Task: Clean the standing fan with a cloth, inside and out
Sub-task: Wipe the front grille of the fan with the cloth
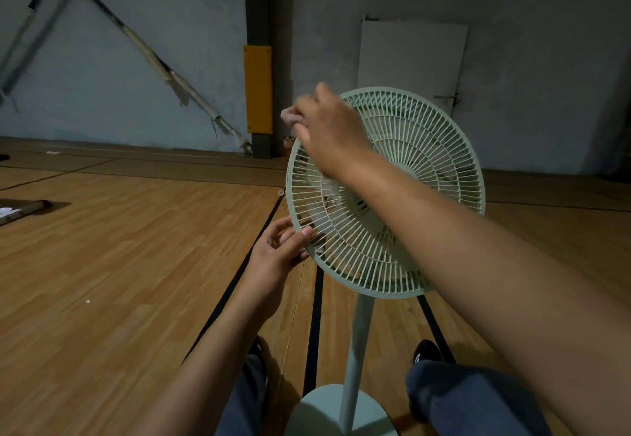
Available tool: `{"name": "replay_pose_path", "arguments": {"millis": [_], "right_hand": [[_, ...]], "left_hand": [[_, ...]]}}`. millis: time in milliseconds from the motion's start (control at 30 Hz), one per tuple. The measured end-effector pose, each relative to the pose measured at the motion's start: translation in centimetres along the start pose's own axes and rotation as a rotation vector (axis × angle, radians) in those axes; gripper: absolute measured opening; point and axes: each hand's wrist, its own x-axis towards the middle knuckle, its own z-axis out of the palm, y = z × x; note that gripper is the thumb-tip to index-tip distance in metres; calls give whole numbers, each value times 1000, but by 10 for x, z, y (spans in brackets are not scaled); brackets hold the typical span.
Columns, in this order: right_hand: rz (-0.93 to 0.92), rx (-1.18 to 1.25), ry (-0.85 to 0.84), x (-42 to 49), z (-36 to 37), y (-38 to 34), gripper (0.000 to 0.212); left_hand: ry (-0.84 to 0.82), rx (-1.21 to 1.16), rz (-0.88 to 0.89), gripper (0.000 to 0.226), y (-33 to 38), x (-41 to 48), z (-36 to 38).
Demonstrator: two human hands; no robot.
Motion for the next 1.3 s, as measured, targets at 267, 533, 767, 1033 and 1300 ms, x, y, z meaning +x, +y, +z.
{"name": "replay_pose_path", "arguments": {"millis": [267, 533, 767, 1033, 1300], "right_hand": [[280, -59, 35, 39, -26, 61, 17], [632, -12, 30, 24, -56, 138, 24], [557, 137, 198, -12, -67, 133, 6], [398, 247, 170, -103, -62, 85, 22], [267, 94, 51, -162, -55, 74, 20]], "left_hand": [[4, -1, 5, 69, -2, -3, -2], [1, 20, -7, 66, 3, -2, -2], [-21, -26, -62, 65, 1, 4, 4], [81, 44, -102, 94, 9, 20, 26], [183, 81, -79, 86, 4, 30, 44]]}}
